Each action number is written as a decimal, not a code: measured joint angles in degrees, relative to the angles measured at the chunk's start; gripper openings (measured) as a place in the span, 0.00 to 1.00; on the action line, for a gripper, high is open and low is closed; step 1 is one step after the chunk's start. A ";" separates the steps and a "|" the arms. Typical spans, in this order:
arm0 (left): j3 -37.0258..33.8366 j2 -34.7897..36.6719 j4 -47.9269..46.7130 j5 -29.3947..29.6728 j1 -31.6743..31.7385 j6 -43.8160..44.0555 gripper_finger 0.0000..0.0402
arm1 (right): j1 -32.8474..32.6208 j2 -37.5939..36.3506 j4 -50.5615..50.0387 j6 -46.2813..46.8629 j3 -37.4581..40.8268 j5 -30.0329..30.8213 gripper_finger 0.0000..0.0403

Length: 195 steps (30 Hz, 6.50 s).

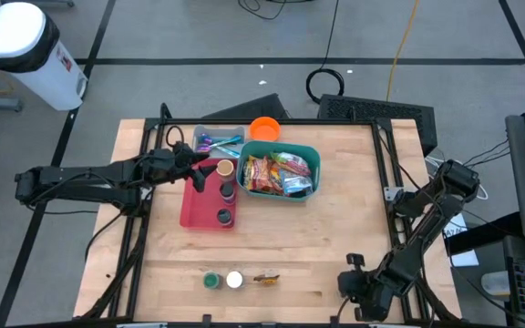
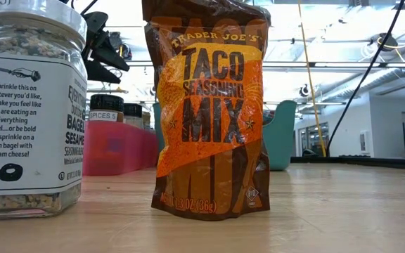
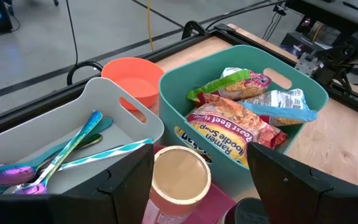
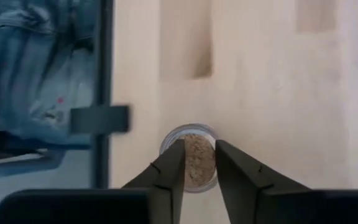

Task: Pick & Place Food Item
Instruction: Put the brown spice bottle into the red bin

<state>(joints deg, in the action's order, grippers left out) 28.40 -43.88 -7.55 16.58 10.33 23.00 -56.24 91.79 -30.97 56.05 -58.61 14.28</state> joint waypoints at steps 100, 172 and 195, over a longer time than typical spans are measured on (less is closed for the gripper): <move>0.02 0.02 -0.37 -0.02 -1.49 -0.22 0.66 | 5.50 5.58 54.06 -12.10 29.23 23.69 0.65; 40.96 -57.62 0.28 -6.30 -22.47 -26.09 0.66 | 36.78 5.20 47.89 -49.74 12.15 10.93 0.42; 42.64 -60.72 -3.14 -7.64 -20.47 -26.03 0.66 | 36.51 5.20 51.40 -51.21 12.15 11.15 0.42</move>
<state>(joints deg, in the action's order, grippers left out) 71.05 -104.60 -10.70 8.94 -10.15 -3.03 -19.73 96.99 20.43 4.83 -46.46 25.43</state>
